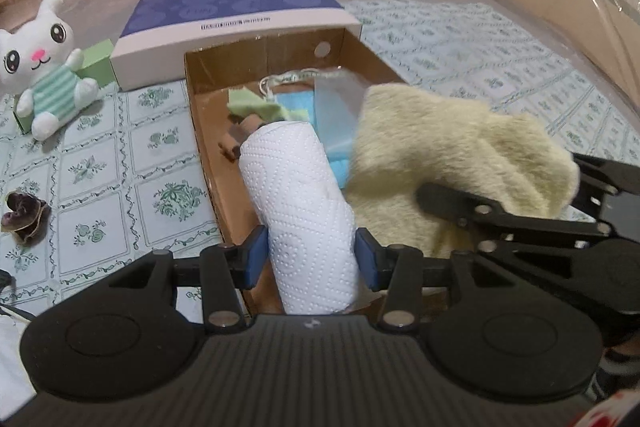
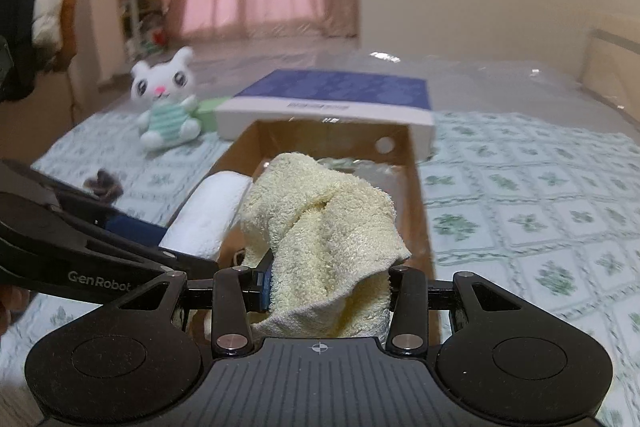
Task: Organize soft objects
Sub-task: 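Lower the paper towel roll and yellow towel into the box and open both tools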
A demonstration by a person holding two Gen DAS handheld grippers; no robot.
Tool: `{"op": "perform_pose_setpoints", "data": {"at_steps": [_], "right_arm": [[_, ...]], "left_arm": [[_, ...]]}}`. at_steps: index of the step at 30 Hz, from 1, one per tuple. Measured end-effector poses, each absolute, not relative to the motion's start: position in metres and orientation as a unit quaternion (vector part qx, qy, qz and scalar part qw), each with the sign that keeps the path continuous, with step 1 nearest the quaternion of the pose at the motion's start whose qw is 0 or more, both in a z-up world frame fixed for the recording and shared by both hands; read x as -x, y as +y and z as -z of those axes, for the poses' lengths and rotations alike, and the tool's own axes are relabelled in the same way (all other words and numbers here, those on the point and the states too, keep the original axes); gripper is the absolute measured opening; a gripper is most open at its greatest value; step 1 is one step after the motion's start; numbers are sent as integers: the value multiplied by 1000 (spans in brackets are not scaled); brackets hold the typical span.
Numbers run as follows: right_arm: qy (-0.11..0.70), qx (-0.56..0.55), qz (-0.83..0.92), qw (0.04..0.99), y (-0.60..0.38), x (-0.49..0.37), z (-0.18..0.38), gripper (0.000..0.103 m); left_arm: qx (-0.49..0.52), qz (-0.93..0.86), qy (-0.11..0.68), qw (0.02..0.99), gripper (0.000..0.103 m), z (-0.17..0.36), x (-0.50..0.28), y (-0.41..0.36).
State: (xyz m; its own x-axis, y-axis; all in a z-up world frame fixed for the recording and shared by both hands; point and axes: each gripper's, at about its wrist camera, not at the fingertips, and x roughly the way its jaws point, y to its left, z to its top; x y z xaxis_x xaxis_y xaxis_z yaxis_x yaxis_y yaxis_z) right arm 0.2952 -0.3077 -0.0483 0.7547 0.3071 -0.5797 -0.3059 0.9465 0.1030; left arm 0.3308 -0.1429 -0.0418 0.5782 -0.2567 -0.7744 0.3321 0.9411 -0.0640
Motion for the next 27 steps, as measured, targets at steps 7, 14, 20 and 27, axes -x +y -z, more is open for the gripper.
{"op": "perform_pose_setpoints", "data": {"at_steps": [7, 14, 20, 27], "right_arm": [[342, -6, -212, 915, -318, -315, 63, 61], [324, -33, -209, 922, -341, -299, 45, 68], [332, -50, -216, 917, -355, -284, 32, 37], [371, 8, -237, 898, -350, -284, 44, 12]], "left_arm": [[-60, 156, 436, 884, 44, 53, -338, -144], [-71, 163, 433, 884, 44, 54, -334, -149], [-66, 167, 432, 884, 44, 52, -334, -148], [-68, 170, 435, 882, 44, 55, -332, -151]]}}
